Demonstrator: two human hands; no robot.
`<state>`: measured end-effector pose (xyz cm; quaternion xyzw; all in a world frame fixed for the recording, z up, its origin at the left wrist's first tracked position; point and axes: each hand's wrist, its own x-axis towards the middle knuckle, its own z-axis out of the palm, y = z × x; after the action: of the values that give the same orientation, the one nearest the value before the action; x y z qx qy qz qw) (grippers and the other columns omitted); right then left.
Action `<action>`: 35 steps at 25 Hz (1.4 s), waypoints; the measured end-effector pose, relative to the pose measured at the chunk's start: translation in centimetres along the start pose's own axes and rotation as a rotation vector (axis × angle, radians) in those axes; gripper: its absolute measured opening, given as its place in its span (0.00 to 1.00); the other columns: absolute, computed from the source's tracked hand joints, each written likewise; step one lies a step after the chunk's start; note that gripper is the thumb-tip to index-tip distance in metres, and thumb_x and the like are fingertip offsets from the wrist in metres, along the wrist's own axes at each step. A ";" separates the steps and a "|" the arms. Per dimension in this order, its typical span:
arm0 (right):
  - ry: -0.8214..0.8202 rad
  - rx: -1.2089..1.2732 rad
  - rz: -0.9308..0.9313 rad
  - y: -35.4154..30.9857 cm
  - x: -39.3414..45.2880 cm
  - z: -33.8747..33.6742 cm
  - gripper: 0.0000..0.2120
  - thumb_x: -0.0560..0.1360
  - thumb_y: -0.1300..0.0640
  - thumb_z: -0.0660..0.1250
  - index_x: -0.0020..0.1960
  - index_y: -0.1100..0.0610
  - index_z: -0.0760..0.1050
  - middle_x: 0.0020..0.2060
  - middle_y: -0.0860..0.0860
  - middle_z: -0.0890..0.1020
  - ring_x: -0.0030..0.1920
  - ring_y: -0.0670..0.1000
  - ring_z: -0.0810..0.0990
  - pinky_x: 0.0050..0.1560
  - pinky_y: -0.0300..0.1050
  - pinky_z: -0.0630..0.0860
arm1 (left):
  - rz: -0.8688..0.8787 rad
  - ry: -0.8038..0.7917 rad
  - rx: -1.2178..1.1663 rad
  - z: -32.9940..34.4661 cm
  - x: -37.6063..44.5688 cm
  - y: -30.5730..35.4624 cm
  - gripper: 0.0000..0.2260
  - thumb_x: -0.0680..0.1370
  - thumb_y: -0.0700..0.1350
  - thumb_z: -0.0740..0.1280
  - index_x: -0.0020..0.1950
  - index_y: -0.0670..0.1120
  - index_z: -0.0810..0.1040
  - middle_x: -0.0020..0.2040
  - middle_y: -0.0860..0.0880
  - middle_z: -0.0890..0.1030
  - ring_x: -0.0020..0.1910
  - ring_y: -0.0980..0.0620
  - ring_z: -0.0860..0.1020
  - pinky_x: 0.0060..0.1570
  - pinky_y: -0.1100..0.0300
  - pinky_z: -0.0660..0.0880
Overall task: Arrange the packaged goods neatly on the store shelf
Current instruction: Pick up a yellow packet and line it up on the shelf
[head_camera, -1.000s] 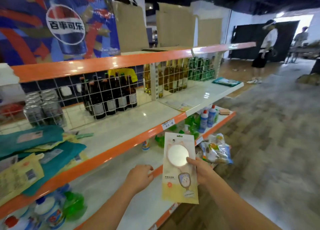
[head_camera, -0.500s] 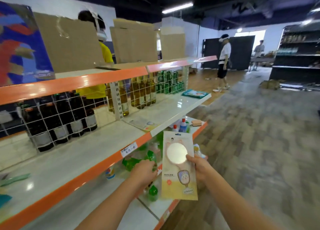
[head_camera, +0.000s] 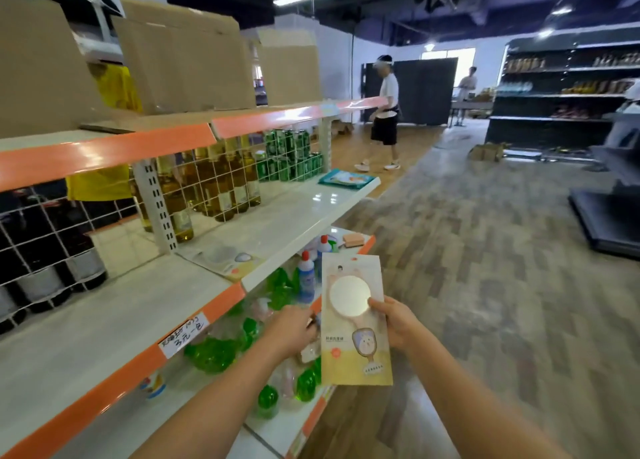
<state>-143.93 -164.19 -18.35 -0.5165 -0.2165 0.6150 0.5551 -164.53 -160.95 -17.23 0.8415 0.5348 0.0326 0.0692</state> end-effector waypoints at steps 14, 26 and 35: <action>-0.035 -0.100 -0.094 -9.1 18.0 7.2 0.10 0.78 0.66 0.61 0.58 0.65 0.73 0.44 0.60 0.79 0.42 0.58 0.78 0.53 0.56 0.74 | -0.037 0.127 0.006 -3.2 17.4 -8.0 0.14 0.78 0.49 0.57 0.61 0.47 0.75 0.60 0.46 0.77 0.59 0.44 0.74 0.56 0.52 0.71; -0.294 -0.404 -0.045 -11.1 31.2 16.4 0.07 0.76 0.66 0.64 0.50 0.71 0.73 0.40 0.61 0.79 0.43 0.58 0.77 0.53 0.59 0.75 | -0.407 0.137 0.015 -4.1 22.0 -15.3 0.17 0.80 0.51 0.56 0.67 0.49 0.72 0.65 0.49 0.75 0.64 0.48 0.71 0.61 0.54 0.70; -0.576 -0.695 -0.025 -9.6 36.9 24.6 0.15 0.78 0.64 0.62 0.63 0.67 0.72 0.54 0.63 0.78 0.55 0.63 0.78 0.58 0.57 0.76 | -0.712 0.174 0.059 -4.4 20.2 -17.9 0.15 0.80 0.49 0.57 0.62 0.47 0.75 0.58 0.47 0.78 0.56 0.48 0.75 0.52 0.54 0.72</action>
<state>-155.51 -120.38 -15.70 -0.4773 -0.5622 0.6178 0.2729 -172.52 -134.82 -15.94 0.5982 0.7989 0.0625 0.0062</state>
